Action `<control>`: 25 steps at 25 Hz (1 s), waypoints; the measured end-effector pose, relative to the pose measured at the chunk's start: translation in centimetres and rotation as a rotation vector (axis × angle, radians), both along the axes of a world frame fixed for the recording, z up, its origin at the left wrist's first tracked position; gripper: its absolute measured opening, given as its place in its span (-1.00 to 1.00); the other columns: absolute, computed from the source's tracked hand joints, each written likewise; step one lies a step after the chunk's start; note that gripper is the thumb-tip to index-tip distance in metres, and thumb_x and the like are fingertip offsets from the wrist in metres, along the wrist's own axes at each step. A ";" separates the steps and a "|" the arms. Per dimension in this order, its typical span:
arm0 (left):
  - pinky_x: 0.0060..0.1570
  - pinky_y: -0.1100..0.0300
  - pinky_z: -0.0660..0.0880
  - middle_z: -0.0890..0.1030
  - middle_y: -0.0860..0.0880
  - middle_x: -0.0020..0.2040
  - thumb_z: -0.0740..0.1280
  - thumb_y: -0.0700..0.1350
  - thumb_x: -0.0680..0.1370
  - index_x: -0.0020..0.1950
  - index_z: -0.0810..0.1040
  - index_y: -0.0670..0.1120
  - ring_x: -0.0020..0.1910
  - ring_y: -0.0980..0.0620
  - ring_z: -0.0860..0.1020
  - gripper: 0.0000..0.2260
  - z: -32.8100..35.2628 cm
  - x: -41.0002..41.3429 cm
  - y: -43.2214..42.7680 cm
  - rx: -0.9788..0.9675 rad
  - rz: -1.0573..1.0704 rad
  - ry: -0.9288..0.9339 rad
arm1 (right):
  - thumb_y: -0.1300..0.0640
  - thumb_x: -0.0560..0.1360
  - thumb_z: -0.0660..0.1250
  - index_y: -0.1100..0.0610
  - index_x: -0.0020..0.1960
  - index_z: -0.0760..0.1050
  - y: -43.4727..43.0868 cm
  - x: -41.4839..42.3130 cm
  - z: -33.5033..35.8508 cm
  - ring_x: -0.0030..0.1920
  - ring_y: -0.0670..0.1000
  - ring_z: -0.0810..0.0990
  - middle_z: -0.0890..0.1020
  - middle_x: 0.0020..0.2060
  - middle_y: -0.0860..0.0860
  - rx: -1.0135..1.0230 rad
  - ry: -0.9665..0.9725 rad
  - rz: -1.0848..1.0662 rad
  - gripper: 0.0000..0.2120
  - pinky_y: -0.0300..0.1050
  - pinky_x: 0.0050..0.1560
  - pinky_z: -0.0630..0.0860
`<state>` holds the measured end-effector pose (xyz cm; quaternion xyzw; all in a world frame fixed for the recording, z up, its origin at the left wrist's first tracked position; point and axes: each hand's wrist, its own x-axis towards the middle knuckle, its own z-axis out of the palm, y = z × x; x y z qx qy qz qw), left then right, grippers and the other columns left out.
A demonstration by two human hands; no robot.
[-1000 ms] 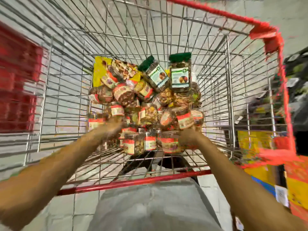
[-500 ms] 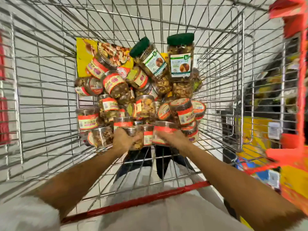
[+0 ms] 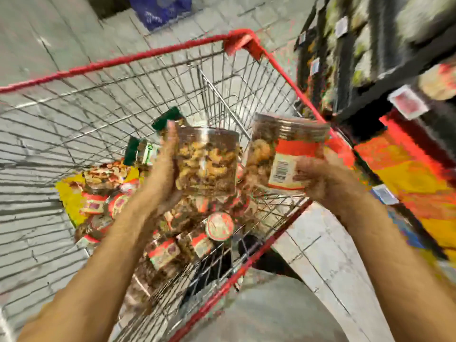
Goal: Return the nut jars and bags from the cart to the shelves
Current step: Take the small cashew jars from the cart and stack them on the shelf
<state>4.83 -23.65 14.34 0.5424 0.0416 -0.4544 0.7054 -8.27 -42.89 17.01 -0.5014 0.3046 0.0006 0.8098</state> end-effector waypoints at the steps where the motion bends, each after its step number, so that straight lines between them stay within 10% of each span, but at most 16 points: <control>1: -0.18 0.04 0.60 0.68 -0.08 -0.25 -0.02 0.38 0.45 -0.21 0.70 -0.08 -0.24 -0.09 0.64 -0.33 1.2 -0.7 -3.0 -0.041 -0.083 -0.001 | 0.03 -0.22 0.66 0.24 -0.03 0.58 -1.5 -1.9 0.9 -0.13 0.15 0.63 0.67 -0.18 0.14 0.022 -0.023 -0.085 -0.21 0.08 0.08 0.54; 8: -0.01 -0.01 0.59 0.70 -0.07 -0.09 -0.04 0.40 0.44 -0.01 0.68 -0.11 -0.07 -0.03 0.67 -0.27 4.9 -10.0 -22.4 -0.393 -0.511 0.135 | 0.16 0.20 0.37 0.42 0.18 0.45 -13.1 -16.8 3.4 -0.05 0.21 0.60 0.60 -0.07 0.25 0.061 -0.140 -0.578 -0.40 0.16 0.13 0.52; 13: 0.03 0.00 0.56 0.67 -0.09 0.00 0.09 0.40 0.35 0.17 0.58 -0.11 -0.02 -0.06 0.64 -0.30 2.7 -17.4 -33.8 -0.294 -0.595 0.118 | -0.09 -0.22 0.66 0.15 -0.24 0.66 -22.3 -24.0 1.8 -0.31 -0.02 0.69 0.70 -0.32 0.04 -0.008 -0.121 -0.564 -0.39 -0.16 -0.30 0.63; 16: -0.07 0.03 0.61 0.68 -0.09 -0.03 0.01 0.38 0.47 0.15 0.58 -0.10 -0.05 -0.05 0.65 -0.34 0.6 -19.0 -38.9 -0.278 -0.554 0.111 | -0.03 0.03 0.59 0.19 -0.16 0.58 -27.1 -25.3 -0.8 -0.33 -0.01 0.68 0.70 -0.33 0.06 0.006 -0.065 -0.652 -0.52 -0.13 -0.28 0.64; 23: -0.11 0.22 0.52 0.61 0.05 -0.19 0.30 0.17 0.47 0.00 0.52 -0.04 -0.20 0.13 0.58 -0.70 -3.4 -20.7 -48.6 -0.148 -0.175 -0.527 | 0.07 0.21 0.38 0.14 -0.07 0.54 -34.0 -24.2 -5.4 -0.33 -0.05 0.69 0.70 -0.34 -0.01 -0.112 -0.104 -0.936 -0.69 -0.16 -0.39 0.60; 25: 0.03 0.28 0.48 0.60 0.04 -0.02 0.36 0.23 0.34 0.14 0.47 -0.05 -0.05 0.19 0.57 -0.50 -5.0 -21.4 -51.2 -0.142 -0.121 -0.739 | 0.03 0.20 0.39 0.11 -0.06 0.54 -36.1 -23.9 -6.9 -0.28 -0.08 0.69 0.71 -0.32 -0.05 -0.235 -0.079 -1.006 -0.67 -0.17 -0.27 0.61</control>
